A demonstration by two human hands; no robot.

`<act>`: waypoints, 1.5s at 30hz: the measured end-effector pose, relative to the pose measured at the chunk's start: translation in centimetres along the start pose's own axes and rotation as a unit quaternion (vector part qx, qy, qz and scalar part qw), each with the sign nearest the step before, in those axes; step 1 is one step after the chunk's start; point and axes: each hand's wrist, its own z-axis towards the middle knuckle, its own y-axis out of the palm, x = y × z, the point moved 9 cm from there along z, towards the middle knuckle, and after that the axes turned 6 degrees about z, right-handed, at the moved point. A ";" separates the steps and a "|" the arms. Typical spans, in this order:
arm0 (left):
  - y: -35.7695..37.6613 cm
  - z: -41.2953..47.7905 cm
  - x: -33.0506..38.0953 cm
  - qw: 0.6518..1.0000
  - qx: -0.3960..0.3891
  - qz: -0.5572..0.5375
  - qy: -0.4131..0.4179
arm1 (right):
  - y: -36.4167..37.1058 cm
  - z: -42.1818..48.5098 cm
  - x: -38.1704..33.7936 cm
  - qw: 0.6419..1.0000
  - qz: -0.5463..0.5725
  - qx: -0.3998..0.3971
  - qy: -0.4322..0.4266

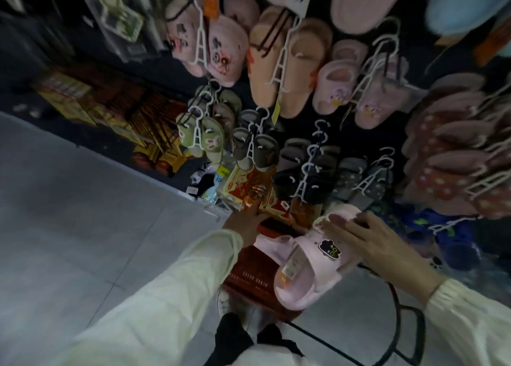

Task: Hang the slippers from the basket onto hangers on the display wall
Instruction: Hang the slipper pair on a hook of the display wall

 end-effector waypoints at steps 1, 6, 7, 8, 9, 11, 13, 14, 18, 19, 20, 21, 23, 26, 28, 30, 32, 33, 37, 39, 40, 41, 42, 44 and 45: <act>-0.5 0.4 0.5 1.000 -0.002 -0.003 0.014 | -1.2 0.1 -0.3 1.000 -0.008 0.003 -0.008; -3.5 1.0 5.7 0.989 -0.033 0.057 0.135 | -6.3 -0.2 -1.6 0.996 -0.053 0.038 -0.053; -3.9 1.1 6.9 0.983 -0.036 0.080 0.163 | -7.2 -0.2 -1.8 0.994 -0.067 0.050 -0.066; -4.1 0.8 8.0 0.978 -0.038 0.093 0.184 | -7.9 -0.2 -1.8 0.992 -0.081 0.062 -0.078; -4.2 0.9 8.8 0.974 -0.044 0.104 0.196 | -8.5 -0.2 -1.9 0.989 -0.096 0.069 -0.086; -4.7 0.9 10.3 0.973 -0.047 0.099 0.205 | -9.5 -0.2 -1.8 0.986 -0.126 0.071 -0.088; -4.5 1.0 11.2 0.975 -0.062 0.086 0.194 | -10.0 -0.4 -1.3 0.984 -0.138 0.070 -0.086; -4.4 1.0 11.5 0.977 -0.073 0.077 0.183 | -10.2 -0.4 -1.2 0.985 -0.141 0.064 -0.079; -4.1 0.6 12.2 0.986 -0.087 0.044 0.137 | -10.8 -0.6 -0.4 0.988 -0.147 0.008 -0.040; -4.3 0.2 12.4 0.986 -0.085 0.048 0.132 | -11.0 -0.6 -0.3 0.988 -0.153 -0.009 -0.025; -4.2 0.0 12.7 0.986 -0.087 0.055 0.134 | -11.1 -0.6 -0.1 0.988 -0.152 -0.023 -0.015; -3.9 -0.4 12.8 0.983 -0.095 0.067 0.144 | -11.1 -0.6 0.0 0.988 -0.150 -0.035 -0.009; -3.4 -0.9 13.1 0.977 -0.115 0.084 0.162 | -11.3 -0.7 0.1 0.988 -0.146 -0.042 -0.007; -3.2 -1.4 12.7 0.979 -0.122 0.032 0.158 | -12.1 -1.0 -0.1 0.988 -0.155 -0.026 -0.007; -2.5 -1.5 11.6 0.984 -0.124 0.006 0.131 | -12.7 -1.1 -0.5 0.987 -0.161 -0.019 -0.005; -2.2 -0.7 10.8 0.990 -0.085 0.016 0.107 | -13.0 -1.1 -1.0 0.985 -0.170 -0.009 -0.018; -2.2 -0.5 10.9 0.990 -0.084 0.045 0.108 | -13.0 -1.0 -1.7 0.984 -0.176 -0.003 -0.037; -2.2 -0.5 11.1 0.987 -0.091 0.070 0.109 | -13.1 -0.9 -2.0 0.983 -0.177 0.005 -0.047; -2.7 0.0 11.3 0.984 -0.065 0.137 0.095 | -13.2 -1.0 -3.0 0.983 -0.163 0.051 -0.069; -2.5 0.3 10.6 0.990 -0.037 0.115 0.078 | -13.2 -1.0 -3.3 0.984 -0.152 0.055 -0.069; -2.3 0.4 10.3 0.993 -0.024 0.093 0.072 | -13.1 -1.1 -3.4 0.985 -0.150 0.057 -0.070; -2.3 0.4 10.0 0.995 -0.015 0.072 0.064 | -13.2 -1.2 -3.5 0.984 -0.149 0.061 -0.069; -2.2 0.5 9.6 0.997 -0.001 0.055 0.058 | -13.4 -1.3 -3.5 0.984 -0.151 0.068 -0.066; -2.1 0.7 8.7 0.998 0.028 0.032 0.041 | -13.7 -1.7 -3.4 0.984 -0.152 0.082 -0.052; -2.1 0.7 8.4 0.998 0.043 0.027 0.038 | -13.9 -1.9 -3.2 0.984 -0.146 0.087 -0.044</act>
